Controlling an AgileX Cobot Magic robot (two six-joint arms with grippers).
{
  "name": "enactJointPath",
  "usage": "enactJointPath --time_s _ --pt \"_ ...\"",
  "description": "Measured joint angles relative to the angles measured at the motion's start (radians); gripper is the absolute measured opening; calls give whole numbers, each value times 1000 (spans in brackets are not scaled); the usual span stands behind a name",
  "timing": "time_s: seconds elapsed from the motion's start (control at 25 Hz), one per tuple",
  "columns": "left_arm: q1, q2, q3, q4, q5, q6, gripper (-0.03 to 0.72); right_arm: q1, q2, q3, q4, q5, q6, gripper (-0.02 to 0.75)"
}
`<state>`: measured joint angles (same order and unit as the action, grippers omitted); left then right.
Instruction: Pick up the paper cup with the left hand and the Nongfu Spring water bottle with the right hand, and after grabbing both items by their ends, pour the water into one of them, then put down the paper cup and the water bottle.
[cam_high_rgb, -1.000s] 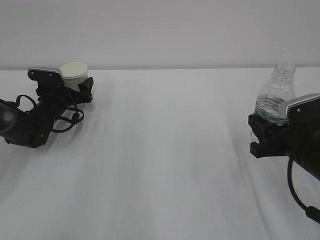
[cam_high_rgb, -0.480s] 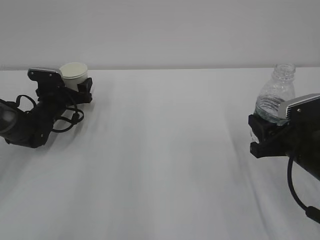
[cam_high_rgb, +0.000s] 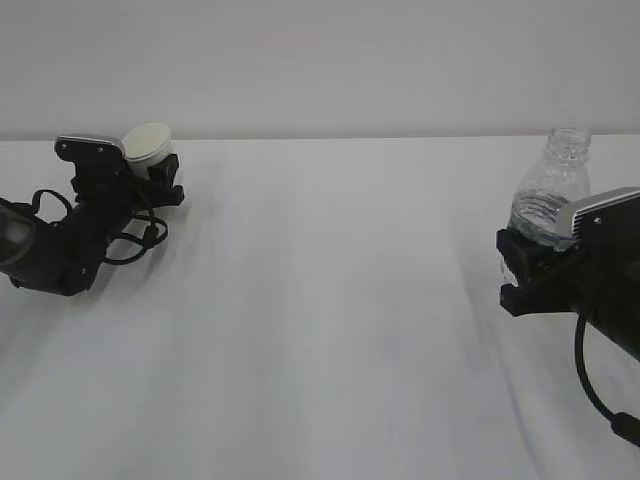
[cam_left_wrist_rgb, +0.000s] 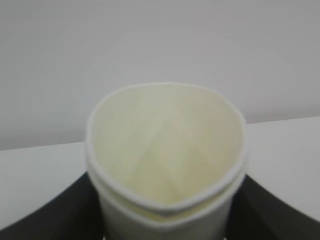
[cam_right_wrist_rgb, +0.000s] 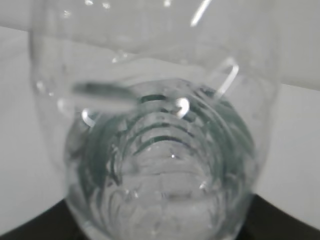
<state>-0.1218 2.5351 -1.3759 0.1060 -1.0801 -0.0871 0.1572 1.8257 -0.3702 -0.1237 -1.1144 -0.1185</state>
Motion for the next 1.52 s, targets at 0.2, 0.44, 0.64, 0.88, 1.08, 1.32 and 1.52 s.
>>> enactJointPath --time_s 0.2,0.44,0.64,0.88,1.08,1.32,1.52 --pt "0 0 0 4 0 0 435 0 0 0 0 0 0 365" --pt "0 -10 20 38 -4 0 436 0 0 0 0 0 0 365" --pt "0 -77 98 49 9 0 437 0 0 0 0 0 0 365" --pt "1 -203 208 72 9 0 437 0 0 0 2 0 0 365" --pt "1 -287 293 107 11 0 437 0 0 0 6 0 0 365" --pt "1 -344 349 302 14 -70 437 0 0 0 6 0 0 365" --pt "1 -362 356 522 14 -263 437 0 0 0 8 0 0 365"
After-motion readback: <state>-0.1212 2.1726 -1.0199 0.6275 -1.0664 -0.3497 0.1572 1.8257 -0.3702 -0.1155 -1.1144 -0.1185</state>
